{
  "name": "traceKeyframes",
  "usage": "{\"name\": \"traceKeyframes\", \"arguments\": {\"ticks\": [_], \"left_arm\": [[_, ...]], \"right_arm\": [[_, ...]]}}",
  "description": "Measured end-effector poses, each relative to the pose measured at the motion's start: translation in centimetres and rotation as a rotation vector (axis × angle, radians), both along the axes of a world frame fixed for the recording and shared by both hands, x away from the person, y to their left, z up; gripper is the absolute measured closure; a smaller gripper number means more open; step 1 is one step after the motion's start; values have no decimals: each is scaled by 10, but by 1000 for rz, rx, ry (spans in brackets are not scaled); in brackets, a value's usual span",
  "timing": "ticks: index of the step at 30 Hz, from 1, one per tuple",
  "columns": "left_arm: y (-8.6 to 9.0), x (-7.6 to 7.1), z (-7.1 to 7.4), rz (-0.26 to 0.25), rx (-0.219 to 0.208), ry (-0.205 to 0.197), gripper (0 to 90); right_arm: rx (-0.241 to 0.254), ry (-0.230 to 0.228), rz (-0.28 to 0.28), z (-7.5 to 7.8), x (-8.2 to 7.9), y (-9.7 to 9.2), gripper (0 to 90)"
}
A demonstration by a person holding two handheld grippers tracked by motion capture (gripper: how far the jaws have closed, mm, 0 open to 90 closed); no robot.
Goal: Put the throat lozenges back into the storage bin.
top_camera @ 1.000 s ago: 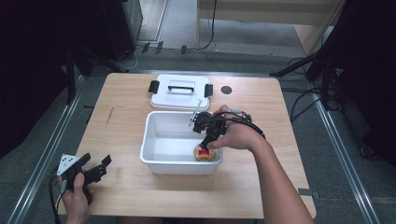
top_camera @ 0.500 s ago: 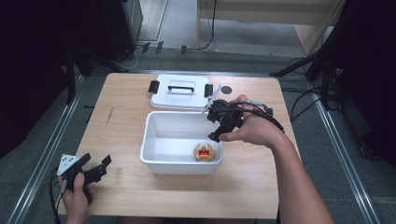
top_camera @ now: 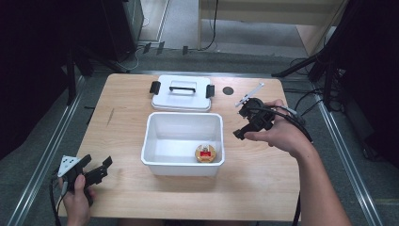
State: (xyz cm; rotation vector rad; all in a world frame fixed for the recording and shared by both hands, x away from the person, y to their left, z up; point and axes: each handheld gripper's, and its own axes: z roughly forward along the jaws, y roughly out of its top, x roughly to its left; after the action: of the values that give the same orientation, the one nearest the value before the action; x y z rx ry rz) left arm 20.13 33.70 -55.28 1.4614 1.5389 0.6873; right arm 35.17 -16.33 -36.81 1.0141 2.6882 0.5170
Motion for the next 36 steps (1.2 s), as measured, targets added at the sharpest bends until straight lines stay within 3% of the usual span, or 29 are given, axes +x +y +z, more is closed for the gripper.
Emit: {"name": "traceKeyframes", "arguments": {"ticks": [5,9,14,21,23,28,36], "left_arm": [[0,0,0,1,0,2,138],[0,0,0,1,3,0,138],[0,0,0,-1,-1,0,138],[0,0,0,2,-7,-4,138],[0,0,0,4,-8,-5,138],[0,-1,0,3,1,-2,138],[-1,-1,0,3,4,-6,138]], "right_arm": [[-27,-17,-95,-21,0,-17,107],[22,-15,-202,-38,-2,-32,1],[84,-60,-300,-60,-10,-54,0],[200,-196,-437,-90,-31,-85,0],[228,-208,-475,-102,-38,-94,0],[272,-270,-542,-125,-58,-114,0],[353,-383,-600,-146,-87,-141,0]]}}
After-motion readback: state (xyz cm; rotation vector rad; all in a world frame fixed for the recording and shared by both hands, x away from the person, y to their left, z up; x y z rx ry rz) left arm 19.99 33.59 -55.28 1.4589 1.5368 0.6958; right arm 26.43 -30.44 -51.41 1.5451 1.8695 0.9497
